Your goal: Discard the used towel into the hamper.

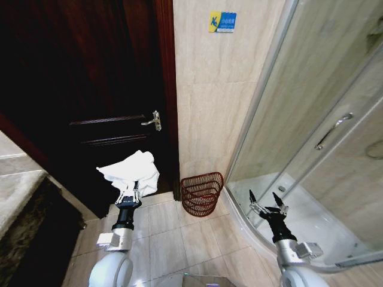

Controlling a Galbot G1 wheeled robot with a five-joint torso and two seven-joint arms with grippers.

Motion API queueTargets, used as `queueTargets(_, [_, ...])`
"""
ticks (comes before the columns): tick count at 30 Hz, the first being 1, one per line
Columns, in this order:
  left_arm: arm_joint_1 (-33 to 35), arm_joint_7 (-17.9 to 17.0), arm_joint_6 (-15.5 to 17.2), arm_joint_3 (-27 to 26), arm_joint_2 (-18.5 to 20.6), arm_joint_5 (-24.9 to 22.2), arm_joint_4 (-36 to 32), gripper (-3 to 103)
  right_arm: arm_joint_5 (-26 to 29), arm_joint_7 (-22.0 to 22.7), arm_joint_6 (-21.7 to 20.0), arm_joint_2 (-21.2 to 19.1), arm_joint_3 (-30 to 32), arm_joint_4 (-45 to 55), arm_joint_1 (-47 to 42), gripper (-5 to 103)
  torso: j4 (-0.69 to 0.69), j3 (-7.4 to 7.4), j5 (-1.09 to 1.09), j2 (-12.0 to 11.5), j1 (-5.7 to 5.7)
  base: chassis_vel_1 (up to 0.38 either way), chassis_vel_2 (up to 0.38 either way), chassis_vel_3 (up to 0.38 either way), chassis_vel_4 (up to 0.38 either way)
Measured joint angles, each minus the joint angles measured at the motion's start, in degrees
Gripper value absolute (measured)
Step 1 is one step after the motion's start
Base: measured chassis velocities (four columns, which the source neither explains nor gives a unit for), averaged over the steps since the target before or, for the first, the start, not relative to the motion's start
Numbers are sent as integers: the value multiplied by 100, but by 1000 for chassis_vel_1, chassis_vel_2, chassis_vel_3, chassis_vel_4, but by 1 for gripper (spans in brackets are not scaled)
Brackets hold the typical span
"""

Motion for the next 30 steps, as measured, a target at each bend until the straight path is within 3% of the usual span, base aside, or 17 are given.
queueTargets(30, [-68, -54, -16, -30, 179, -74, 224, 12, -142, 1, 126, 183, 1, 90, -147, 100, -1, -483, 0, -884, -400, 0, 0, 0, 0])
